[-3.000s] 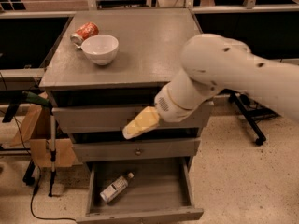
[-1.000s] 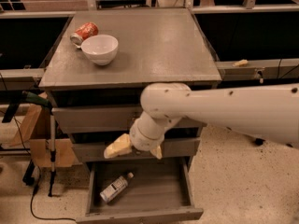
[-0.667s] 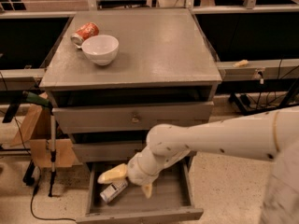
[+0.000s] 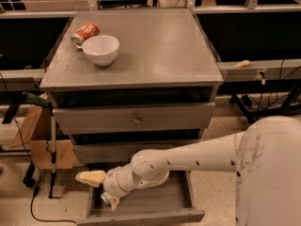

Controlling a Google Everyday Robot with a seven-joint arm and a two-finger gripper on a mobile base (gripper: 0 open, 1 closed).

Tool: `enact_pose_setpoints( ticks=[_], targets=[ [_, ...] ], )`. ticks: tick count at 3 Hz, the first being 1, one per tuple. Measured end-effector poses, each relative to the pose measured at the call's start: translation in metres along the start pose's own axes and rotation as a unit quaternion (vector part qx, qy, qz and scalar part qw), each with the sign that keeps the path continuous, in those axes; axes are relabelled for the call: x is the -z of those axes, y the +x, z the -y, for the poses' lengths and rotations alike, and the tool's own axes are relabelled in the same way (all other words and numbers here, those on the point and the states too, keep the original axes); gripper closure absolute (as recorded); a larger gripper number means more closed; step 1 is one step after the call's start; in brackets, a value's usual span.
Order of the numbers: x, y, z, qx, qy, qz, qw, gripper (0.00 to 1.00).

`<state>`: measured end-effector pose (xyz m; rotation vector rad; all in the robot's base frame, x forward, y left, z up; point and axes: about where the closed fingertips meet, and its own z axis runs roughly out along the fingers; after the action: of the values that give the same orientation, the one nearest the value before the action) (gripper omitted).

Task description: Pick blue plastic bottle from bottom drawer and place on counter

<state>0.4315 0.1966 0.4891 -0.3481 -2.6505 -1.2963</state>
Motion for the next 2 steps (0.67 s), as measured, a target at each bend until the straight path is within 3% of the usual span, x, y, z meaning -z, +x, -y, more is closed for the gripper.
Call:
enact_pose_setpoints(
  ticks=[1, 2],
  targets=[
    [-0.0217, -0.0076, 0.0073, -0.021, -0.015, 0.014, 0.9996, 0.00],
    [-0.0269, -0.0081, 0.0071, -0.024, -0.010, 0.009, 0.9996, 0.00]
  ],
)
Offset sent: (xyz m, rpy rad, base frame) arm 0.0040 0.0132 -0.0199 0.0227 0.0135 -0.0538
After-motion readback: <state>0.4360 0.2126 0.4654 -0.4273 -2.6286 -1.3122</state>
